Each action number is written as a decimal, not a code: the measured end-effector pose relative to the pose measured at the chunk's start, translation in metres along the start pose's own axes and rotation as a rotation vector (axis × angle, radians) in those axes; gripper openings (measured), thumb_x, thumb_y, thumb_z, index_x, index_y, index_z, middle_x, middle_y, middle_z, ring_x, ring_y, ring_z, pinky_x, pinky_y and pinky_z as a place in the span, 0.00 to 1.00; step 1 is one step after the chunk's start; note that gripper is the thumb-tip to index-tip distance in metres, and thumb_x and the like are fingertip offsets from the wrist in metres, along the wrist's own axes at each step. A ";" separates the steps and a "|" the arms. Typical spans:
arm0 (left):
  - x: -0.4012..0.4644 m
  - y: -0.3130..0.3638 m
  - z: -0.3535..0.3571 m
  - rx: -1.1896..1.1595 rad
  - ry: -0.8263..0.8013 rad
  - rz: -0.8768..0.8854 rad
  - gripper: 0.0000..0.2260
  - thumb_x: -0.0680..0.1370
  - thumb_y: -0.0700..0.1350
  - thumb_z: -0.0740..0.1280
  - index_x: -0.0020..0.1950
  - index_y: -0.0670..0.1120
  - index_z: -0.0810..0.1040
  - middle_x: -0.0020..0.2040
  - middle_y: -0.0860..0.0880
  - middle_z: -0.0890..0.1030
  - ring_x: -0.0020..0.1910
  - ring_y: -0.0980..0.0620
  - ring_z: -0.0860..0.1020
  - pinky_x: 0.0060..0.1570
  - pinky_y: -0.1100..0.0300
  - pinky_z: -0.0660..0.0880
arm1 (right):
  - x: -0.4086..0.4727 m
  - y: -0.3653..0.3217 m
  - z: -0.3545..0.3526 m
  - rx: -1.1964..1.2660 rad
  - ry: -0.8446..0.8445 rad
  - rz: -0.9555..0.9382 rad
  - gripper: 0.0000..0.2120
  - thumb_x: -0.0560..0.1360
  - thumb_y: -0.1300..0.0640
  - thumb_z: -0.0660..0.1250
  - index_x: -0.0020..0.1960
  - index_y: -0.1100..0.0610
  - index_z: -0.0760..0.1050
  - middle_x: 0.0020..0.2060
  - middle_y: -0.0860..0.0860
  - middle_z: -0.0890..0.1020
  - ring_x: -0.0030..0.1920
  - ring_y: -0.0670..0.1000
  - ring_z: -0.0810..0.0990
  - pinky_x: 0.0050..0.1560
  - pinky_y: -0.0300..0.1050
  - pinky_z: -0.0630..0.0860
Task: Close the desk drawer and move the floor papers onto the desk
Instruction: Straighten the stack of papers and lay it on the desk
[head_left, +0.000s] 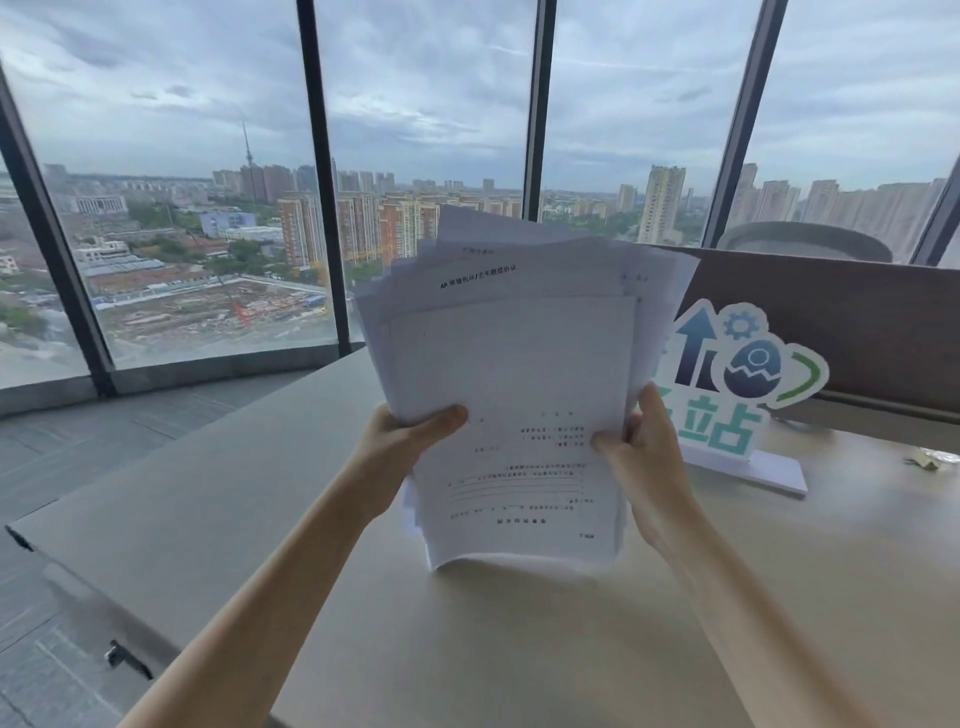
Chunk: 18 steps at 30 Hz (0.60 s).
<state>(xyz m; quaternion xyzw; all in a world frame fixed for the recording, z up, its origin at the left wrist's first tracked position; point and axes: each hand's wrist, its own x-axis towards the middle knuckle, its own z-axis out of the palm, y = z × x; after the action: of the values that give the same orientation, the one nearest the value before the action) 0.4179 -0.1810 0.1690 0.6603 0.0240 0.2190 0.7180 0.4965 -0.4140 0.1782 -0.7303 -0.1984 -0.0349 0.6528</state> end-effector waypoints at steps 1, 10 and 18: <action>-0.003 0.001 -0.002 -0.016 -0.018 0.012 0.08 0.67 0.42 0.76 0.46 0.47 0.87 0.48 0.41 0.86 0.48 0.41 0.84 0.52 0.42 0.80 | -0.002 -0.002 0.001 0.002 -0.003 -0.009 0.18 0.71 0.73 0.60 0.48 0.50 0.68 0.46 0.53 0.81 0.47 0.52 0.82 0.38 0.44 0.77; -0.025 0.000 -0.007 -0.027 -0.075 -0.036 0.07 0.68 0.44 0.76 0.45 0.49 0.88 0.49 0.43 0.87 0.50 0.43 0.84 0.56 0.45 0.79 | -0.021 -0.016 0.003 0.091 0.023 -0.052 0.19 0.72 0.66 0.68 0.56 0.48 0.71 0.52 0.50 0.82 0.52 0.50 0.81 0.48 0.49 0.78; -0.015 -0.010 0.002 -0.072 -0.066 -0.081 0.09 0.70 0.52 0.74 0.46 0.50 0.87 0.48 0.43 0.86 0.48 0.43 0.84 0.58 0.42 0.78 | -0.018 -0.001 0.002 0.143 0.014 -0.023 0.21 0.73 0.64 0.69 0.63 0.51 0.70 0.55 0.48 0.82 0.54 0.46 0.81 0.52 0.47 0.77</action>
<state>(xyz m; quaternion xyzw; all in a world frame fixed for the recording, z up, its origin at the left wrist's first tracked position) 0.4083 -0.1884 0.1560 0.6394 0.0191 0.1686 0.7499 0.4786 -0.4162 0.1732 -0.6794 -0.2041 -0.0332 0.7041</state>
